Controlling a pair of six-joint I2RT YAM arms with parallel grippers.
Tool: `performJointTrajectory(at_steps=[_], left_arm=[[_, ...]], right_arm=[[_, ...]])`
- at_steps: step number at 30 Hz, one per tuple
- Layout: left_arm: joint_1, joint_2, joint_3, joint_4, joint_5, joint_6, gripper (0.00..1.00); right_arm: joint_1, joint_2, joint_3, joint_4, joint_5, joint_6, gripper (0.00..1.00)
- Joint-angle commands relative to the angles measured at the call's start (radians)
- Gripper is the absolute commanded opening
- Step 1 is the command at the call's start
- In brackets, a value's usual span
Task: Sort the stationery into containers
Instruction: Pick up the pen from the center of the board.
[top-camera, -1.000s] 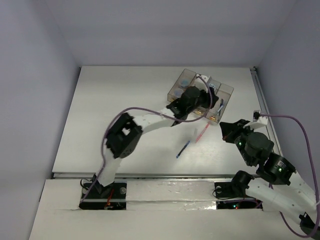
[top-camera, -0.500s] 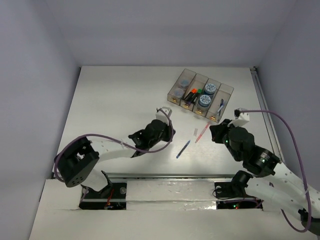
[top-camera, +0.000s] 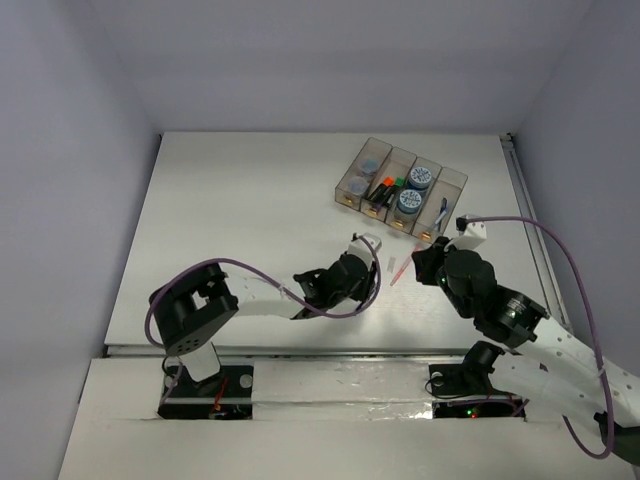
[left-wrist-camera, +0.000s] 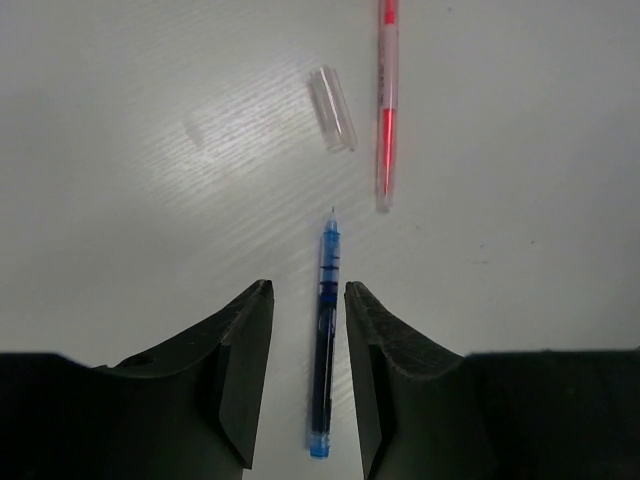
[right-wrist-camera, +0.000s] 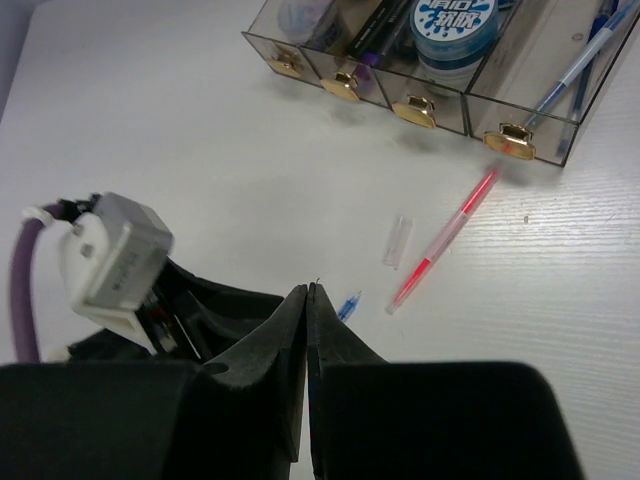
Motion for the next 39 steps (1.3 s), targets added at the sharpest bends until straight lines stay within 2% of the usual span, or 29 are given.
performJointTrajectory(at_steps=[1,13,32,36,39], left_arm=[[-0.028,0.030,0.030,-0.018,-0.063,0.044,0.31],[-0.077,0.080,0.029,-0.002,-0.047,0.087,0.31],[-0.087,0.172,0.084,-0.010,-0.064,0.130,0.28],[-0.096,0.195,0.095,-0.028,-0.081,0.141,0.24],[-0.096,0.204,0.085,-0.041,-0.093,0.147,0.16]], right_arm=[[-0.002,0.005,0.001,0.049,0.017,-0.007,0.08],[-0.002,-0.003,-0.011,0.057,0.007,0.007,0.09],[-0.002,0.031,-0.005,0.041,0.000,0.039,0.08],[-0.002,0.019,-0.012,0.050,0.006,0.048,0.08],[-0.002,0.008,-0.011,0.035,0.030,0.052,0.08]])
